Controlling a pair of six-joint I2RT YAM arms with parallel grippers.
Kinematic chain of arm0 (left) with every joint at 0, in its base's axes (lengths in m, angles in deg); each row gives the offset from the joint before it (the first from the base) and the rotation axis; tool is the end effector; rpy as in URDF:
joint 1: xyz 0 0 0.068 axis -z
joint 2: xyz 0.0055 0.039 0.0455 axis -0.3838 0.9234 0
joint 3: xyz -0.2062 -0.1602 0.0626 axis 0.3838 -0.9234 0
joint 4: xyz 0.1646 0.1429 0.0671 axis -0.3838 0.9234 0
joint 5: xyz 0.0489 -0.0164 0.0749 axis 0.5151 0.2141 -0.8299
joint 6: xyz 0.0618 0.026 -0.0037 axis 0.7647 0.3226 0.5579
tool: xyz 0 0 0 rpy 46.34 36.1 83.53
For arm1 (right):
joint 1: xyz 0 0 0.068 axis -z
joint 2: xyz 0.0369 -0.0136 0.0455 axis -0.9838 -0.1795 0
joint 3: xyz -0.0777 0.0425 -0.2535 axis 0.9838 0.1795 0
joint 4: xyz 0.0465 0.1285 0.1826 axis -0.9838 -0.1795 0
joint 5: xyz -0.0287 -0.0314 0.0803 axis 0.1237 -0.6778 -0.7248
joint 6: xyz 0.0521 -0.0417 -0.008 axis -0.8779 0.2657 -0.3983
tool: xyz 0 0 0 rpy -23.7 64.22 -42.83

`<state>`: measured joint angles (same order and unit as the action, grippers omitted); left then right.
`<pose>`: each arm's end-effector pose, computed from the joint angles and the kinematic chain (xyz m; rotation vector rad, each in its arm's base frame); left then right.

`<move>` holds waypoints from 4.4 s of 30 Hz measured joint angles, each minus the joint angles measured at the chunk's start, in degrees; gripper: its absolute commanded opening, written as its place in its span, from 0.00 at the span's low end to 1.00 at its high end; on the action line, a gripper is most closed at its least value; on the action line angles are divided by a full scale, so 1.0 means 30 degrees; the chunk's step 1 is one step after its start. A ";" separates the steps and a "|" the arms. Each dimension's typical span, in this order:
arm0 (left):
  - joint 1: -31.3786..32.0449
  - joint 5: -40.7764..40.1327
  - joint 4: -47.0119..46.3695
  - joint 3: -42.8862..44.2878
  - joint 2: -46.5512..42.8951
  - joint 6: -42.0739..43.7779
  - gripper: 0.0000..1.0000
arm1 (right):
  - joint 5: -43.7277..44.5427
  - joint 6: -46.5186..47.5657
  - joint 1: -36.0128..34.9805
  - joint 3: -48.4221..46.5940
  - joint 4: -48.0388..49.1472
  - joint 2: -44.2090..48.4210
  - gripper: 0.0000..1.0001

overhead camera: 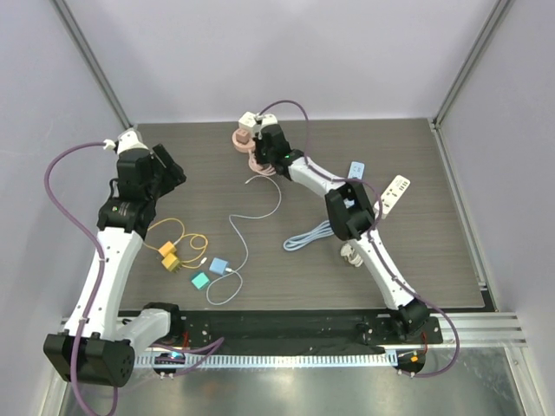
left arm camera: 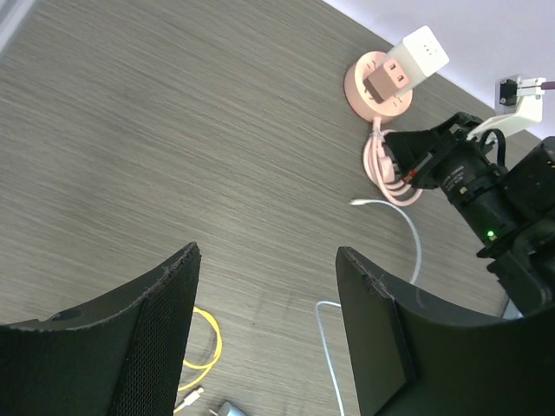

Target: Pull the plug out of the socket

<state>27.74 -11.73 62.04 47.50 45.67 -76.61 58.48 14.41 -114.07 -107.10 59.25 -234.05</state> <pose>0.2069 -0.0075 0.3551 -0.5912 1.9364 -0.1954 0.4897 0.3311 0.1496 -0.3431 1.9916 0.4582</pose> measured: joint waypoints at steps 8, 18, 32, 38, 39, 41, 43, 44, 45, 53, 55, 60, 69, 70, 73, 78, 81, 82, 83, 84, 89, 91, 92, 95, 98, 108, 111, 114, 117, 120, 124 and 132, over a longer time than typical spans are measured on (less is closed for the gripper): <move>-0.0015 0.2084 -0.0335 0.0000 0.0969 -0.0175 0.65 | 0.0678 0.1027 0.1319 0.8021 -0.2106 0.6040 0.01; 0.0911 0.6222 -0.1348 0.0000 0.4284 -0.0211 0.60 | -0.1625 0.1071 0.0750 1.8323 -0.1333 1.2626 0.01; 0.4197 0.6666 0.0277 0.3636 0.7293 -0.0692 0.61 | -0.1537 0.0823 0.0109 2.0793 -0.0160 1.6254 0.63; 0.4240 0.6506 -0.0342 0.4211 0.7249 -0.1260 0.60 | -0.0219 0.2244 0.1195 1.5912 -0.0648 1.3988 0.74; 0.4240 0.6506 -0.0372 0.4058 0.7293 -0.1311 0.61 | -0.0131 0.2521 0.1341 1.4957 -0.0721 1.3194 0.75; 0.4240 0.6513 -0.0401 0.3621 0.7388 -0.1333 0.60 | 0.0022 0.2900 0.1574 1.3930 -0.1158 1.1985 0.75; 0.4240 0.6506 -0.0437 0.3162 0.7402 -0.1319 0.61 | 0.0095 0.3213 0.1785 1.3333 -0.1960 1.0826 0.73; 0.4240 0.6513 -0.0444 0.2994 0.7395 -0.1311 0.61 | 0.0080 0.3315 0.1843 1.3238 -0.2280 1.0433 0.72; 0.4218 0.6521 -0.0459 0.2871 0.7395 -0.1311 0.61 | 0.0051 0.3439 0.1887 1.3238 -0.2732 1.0032 0.71; 0.3978 0.6535 -0.0597 0.2426 0.6164 -0.1005 0.62 | -0.1406 0.3534 0.1880 1.3311 -0.3796 0.9311 0.44; 0.3963 0.6594 -0.0758 0.2426 0.5974 -0.0903 0.62 | -0.1902 0.3344 0.1887 1.3610 -0.3475 0.9420 0.35; 0.3963 0.7053 -0.0874 0.2426 0.6222 -0.0801 0.59 | -0.2681 0.2754 0.1814 1.6036 -0.2637 1.0972 0.27; 0.4619 0.7300 -0.1005 0.2426 0.8116 -0.0517 0.57 | -0.3891 0.1384 0.0729 2.3248 0.0036 1.5416 0.29; 0.4903 0.7206 -0.1027 0.2448 0.8255 -0.0401 0.57 | -0.4226 0.1115 0.0670 2.4050 0.0474 1.5883 0.36; 0.6404 0.6703 -0.0729 0.3089 0.9194 -0.0248 0.59 | -0.4634 0.0634 0.0634 2.4939 0.0648 1.6597 0.57; 0.7759 0.6186 0.0663 0.6637 1.1912 0.0044 0.60 | -0.4007 0.0095 0.0619 2.4982 -0.0663 1.7609 0.75; 0.8123 0.5333 0.1158 0.8677 1.3129 0.0539 0.61 | -0.3453 -0.0248 0.0765 2.4902 -0.0947 1.8353 0.76; 0.8211 0.5093 0.1173 0.9049 1.3391 0.0729 0.61 | -0.3162 -0.0444 0.0860 2.4902 -0.0940 1.8688 0.76; 0.8408 0.4692 0.1188 0.9391 1.3682 0.0947 0.61 | -0.2900 -0.0568 0.0991 2.4953 -0.0867 1.8979 0.76; 0.8655 0.4277 0.1188 0.9551 1.3952 0.1239 0.60 | -0.2557 -0.0765 0.1158 2.5157 -0.0554 1.9358 0.76; 0.9887 0.3330 0.1523 0.9573 1.5511 0.2310 0.58 | -0.1967 -0.1829 0.2412 2.8072 0.2040 2.1187 0.74; 1.0244 0.3213 0.1632 0.9566 1.6218 0.2623 0.59 | -0.2368 -0.2382 0.3133 2.9689 0.3526 2.1536 0.72; 1.0302 0.3177 0.1654 0.9566 1.6436 0.2732 0.59 | -0.2557 -0.2579 0.3410 3.0221 0.3920 2.1558 0.72; 1.0265 0.2922 0.1632 0.9544 1.6670 0.2922 0.60 | -0.3169 -0.3089 0.4073 3.1146 0.4685 2.1274 0.68; 1.0207 0.2769 0.1355 0.9544 1.6721 0.3089 0.61 | -0.3883 -0.3453 0.4175 3.1168 0.5515 2.0830 0.66; 1.0149 0.2652 0.0845 1.0142 1.8331 0.3315 0.63 | -0.5348 -0.3934 0.4182 3.1292 0.7876 2.0728 0.64; 1.0156 0.2659 0.0823 1.0142 1.8440 0.3730 0.64 | -0.5537 -0.3942 0.4226 3.1343 0.8029 2.0728 0.64; 1.0156 0.2594 0.0568 1.0142 1.8535 0.4160 0.64 | -0.5690 -0.3971 0.4269 3.1357 0.8204 2.0728 0.64; 1.0156 0.2397 0.0182 1.0149 1.8957 0.4459 0.63 | -0.5843 -0.4007 0.4299 3.1372 0.8378 2.0720 0.63; 1.0163 0.2331 0.0029 1.0404 1.9868 0.4787 0.63 | -0.6054 -0.4087 0.4299 3.1372 0.8590 2.0575 0.62; 1.0163 0.2193 -0.0015 1.0440 2.0509 0.5064 0.61 | -0.6353 -0.4240 0.4299 3.1372 0.8699 2.0261 0.59; 1.0287 0.2135 -0.0211 1.1708 2.0859 0.5246 0.54 | -0.6863 -0.4430 0.4299 3.1372 0.8932 1.9948 0.57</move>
<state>58.60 -5.33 61.40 82.62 108.25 -60.87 37.89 1.12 -101.18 -12.99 86.05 -174.20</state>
